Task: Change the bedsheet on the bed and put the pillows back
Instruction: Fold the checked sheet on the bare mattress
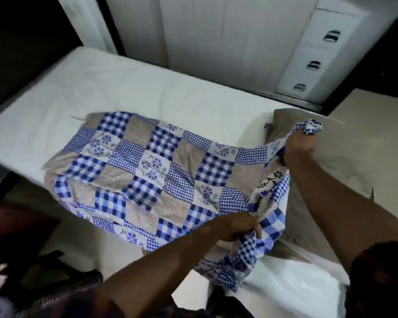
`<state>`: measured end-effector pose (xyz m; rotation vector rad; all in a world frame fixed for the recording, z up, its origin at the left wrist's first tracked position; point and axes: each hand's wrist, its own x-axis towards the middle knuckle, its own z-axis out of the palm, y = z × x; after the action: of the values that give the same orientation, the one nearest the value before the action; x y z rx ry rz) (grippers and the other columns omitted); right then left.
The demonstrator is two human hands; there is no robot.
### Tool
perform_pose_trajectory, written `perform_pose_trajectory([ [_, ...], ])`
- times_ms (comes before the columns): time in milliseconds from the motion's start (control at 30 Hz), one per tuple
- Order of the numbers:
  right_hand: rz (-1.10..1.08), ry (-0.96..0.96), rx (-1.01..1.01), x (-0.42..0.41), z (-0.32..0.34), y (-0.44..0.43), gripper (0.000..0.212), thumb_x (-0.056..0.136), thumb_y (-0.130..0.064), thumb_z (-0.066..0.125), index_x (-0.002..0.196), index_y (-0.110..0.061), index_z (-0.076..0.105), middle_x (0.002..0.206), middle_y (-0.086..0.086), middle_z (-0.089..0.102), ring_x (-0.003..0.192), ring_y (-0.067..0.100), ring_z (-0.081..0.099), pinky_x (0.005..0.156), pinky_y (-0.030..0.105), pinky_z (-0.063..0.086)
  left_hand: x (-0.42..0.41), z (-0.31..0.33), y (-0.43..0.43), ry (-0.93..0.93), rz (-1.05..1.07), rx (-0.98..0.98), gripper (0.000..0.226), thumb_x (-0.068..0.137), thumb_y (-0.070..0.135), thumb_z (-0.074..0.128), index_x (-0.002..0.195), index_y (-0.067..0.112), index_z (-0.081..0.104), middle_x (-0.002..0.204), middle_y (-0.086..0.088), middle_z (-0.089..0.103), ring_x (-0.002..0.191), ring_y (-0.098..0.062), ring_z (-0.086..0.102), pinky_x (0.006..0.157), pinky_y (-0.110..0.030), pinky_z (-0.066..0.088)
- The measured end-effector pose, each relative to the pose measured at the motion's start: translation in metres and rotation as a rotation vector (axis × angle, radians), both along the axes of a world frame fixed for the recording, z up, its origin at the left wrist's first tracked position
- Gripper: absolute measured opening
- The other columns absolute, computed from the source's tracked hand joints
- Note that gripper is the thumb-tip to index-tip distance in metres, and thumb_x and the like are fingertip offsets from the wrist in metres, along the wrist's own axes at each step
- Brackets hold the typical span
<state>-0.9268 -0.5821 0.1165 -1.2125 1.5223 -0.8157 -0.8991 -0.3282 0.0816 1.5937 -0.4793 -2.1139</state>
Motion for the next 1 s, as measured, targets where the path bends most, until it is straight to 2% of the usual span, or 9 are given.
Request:
perform_pose_trajectory([
  [100, 0.052, -0.024, -0.003, 0.002, 0.005, -0.002, 0.04, 0.102, -0.024, 0.047, 0.137, -0.006, 0.054, 0.129, 0.015, 0.064, 0.097, 0.022, 0.066, 0.074, 0.025, 0.052, 0.008, 0.014, 0.01, -0.015, -0.034, -0.069, 0.043, 0.09, 0.002, 0.056, 0.057, 0.023, 0.036, 0.042, 0.007, 0.032, 0.04, -0.013, 0.03, 0.05, -0.022, 0.033],
  [233, 0.138, 0.225, -0.04, 0.043, 0.004, 0.013, 0.046, 0.101, -0.037, 0.052, 0.127, 0.0, 0.061, 0.125, 0.021, 0.065, 0.115, 0.037, 0.062, 0.093, 0.04, 0.047, 0.058, 0.02, 0.043, -0.088, 0.137, -0.078, 0.012, 0.099, 0.001, 0.051, 0.094, 0.011, 0.055, 0.043, 0.004, 0.045, 0.032, -0.006, 0.035, 0.039, -0.019, 0.033],
  [333, 0.355, 0.326, -0.067, 0.087, 0.0, 0.036, 0.039, 0.1, -0.034, 0.05, 0.113, -0.002, 0.068, 0.115, 0.022, 0.068, 0.109, 0.039, 0.063, 0.078, 0.031, 0.042, 0.114, 0.005, 0.081, -0.168, 0.286, -0.033, 0.012, 0.097, 0.005, 0.06, 0.1, 0.013, 0.051, 0.052, 0.003, 0.044, 0.036, -0.009, 0.033, 0.037, -0.022, 0.032],
  [433, 0.472, 0.401, -0.128, 0.149, -0.012, 0.06, 0.034, 0.099, -0.03, 0.052, 0.109, -0.003, 0.07, 0.114, 0.022, 0.069, 0.109, 0.04, 0.064, 0.081, 0.035, 0.046, 0.185, -0.007, 0.128, -0.221, 0.511, 0.045, 0.033, 0.09, 0.004, 0.07, 0.116, 0.018, 0.055, 0.067, -0.001, 0.06, 0.041, -0.012, 0.041, 0.04, -0.025, 0.04],
  [500, 0.547, 0.384, -0.143, 0.206, -0.025, 0.08, 0.032, 0.099, -0.03, 0.053, 0.107, -0.003, 0.069, 0.113, 0.023, 0.069, 0.108, 0.04, 0.064, 0.083, 0.038, 0.048, 0.237, -0.017, 0.16, -0.23, 0.606, 0.034, 0.043, 0.077, 0.009, 0.083, 0.116, 0.017, 0.068, 0.087, -0.011, 0.066, 0.059, -0.022, 0.052, 0.054, -0.039, 0.053],
  [667, 0.59, 0.299, -0.077, 0.36, -0.062, 0.122, 0.033, 0.099, -0.033, 0.055, 0.104, -0.004, 0.07, 0.109, 0.02, 0.071, 0.102, 0.037, 0.067, 0.077, 0.036, 0.048, 0.371, -0.043, 0.219, -0.471, 0.688, 0.138, 0.02, 0.083, 0.007, 0.073, 0.102, 0.004, 0.069, 0.097, -0.009, 0.065, 0.077, -0.022, 0.061, 0.064, -0.032, 0.051],
  [800, 0.654, 0.275, 0.007, 0.496, -0.1, 0.157, 0.025, 0.1, -0.029, 0.056, 0.099, -0.006, 0.066, 0.103, 0.017, 0.069, 0.104, 0.035, 0.066, 0.071, 0.031, 0.042, 0.485, -0.074, 0.266, -0.631, 0.743, 0.157, 0.047, 0.081, 0.029, 0.081, 0.119, 0.006, 0.065, 0.125, 0.002, 0.058, 0.118, -0.026, 0.057, 0.105, -0.047, 0.044],
  [900, 0.686, 0.295, 0.048, 0.588, -0.131, 0.183, 0.03, 0.097, -0.027, 0.058, 0.11, -0.002, 0.068, 0.106, 0.015, 0.07, 0.105, 0.033, 0.067, 0.073, 0.031, 0.046, 0.554, -0.094, 0.301, -0.657, 0.792, 0.219, 0.027, 0.081, 0.023, 0.081, 0.101, 0.006, 0.075, 0.101, -0.007, 0.074, 0.095, -0.029, 0.069, 0.092, -0.041, 0.054],
  [1000, 0.723, 0.285, 0.068, 0.657, -0.16, 0.203, 0.031, 0.097, -0.026, 0.059, 0.116, -0.003, 0.066, 0.113, 0.015, 0.069, 0.102, 0.03, 0.066, 0.073, 0.029, 0.045, 0.61, -0.11, 0.322, -0.673, 0.756, 0.286, 0.014, 0.082, 0.013, 0.079, 0.086, 0.002, 0.073, 0.079, -0.008, 0.07, 0.078, -0.025, 0.064, 0.07, -0.028, 0.047],
])
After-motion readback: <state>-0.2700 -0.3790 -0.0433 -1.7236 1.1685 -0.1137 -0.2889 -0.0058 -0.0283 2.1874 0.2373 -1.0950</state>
